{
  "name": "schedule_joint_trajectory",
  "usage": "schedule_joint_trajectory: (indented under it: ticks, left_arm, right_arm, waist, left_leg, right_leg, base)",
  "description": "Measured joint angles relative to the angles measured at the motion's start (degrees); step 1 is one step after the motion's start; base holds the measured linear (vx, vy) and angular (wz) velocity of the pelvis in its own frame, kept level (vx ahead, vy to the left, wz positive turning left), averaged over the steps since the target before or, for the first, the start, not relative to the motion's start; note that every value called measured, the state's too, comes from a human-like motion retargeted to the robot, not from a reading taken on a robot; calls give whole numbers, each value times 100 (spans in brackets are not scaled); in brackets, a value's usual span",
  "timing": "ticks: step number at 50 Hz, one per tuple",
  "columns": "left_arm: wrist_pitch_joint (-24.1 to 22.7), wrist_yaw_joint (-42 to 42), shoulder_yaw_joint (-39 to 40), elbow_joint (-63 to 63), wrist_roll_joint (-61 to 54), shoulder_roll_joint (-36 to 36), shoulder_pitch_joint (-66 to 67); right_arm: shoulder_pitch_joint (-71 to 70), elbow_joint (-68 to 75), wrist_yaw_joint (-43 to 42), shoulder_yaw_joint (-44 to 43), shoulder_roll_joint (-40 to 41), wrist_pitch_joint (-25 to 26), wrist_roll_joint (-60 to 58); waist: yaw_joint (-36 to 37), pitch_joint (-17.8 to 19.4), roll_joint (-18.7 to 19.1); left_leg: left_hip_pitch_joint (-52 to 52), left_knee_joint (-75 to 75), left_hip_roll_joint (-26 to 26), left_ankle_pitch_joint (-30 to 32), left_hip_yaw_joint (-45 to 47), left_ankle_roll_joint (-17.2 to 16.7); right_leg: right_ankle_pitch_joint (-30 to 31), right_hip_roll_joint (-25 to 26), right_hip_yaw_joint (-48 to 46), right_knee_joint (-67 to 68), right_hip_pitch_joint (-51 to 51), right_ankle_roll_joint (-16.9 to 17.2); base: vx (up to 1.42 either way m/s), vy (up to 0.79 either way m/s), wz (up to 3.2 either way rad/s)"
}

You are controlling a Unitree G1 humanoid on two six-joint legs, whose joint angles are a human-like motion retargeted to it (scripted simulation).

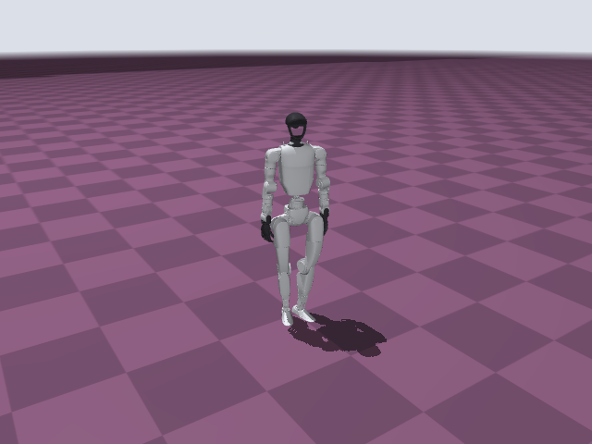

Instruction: In place motions

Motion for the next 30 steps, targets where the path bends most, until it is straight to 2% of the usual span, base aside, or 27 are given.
schedule_joint_trajectory:
  ticks: [21, 30]
  left_arm:
    - [3, -28, 16, -22, -21, -89, 30]
    - [7, -23, 21, -26, -22, -81, 37]
  right_arm:
    - [17, 125, 4, -48, -82, 22, -31]
    - [17, 98, 16, -41, -69, 21, -44]
  waist:
    - [191, -35, 25]
    - [51, -58, 43]
  left_leg:
    - [5, -9, 52, -30, 226, -35]
    - [-12, 6, 52, -30, 133, -43]
  right_leg:
    - [-21, 57, 212, -45, 31, -26]
    - [-16, 55, 120, -40, 2, -39]
  base:
    - [0, 0, -7]
    - [0, 0, 0]
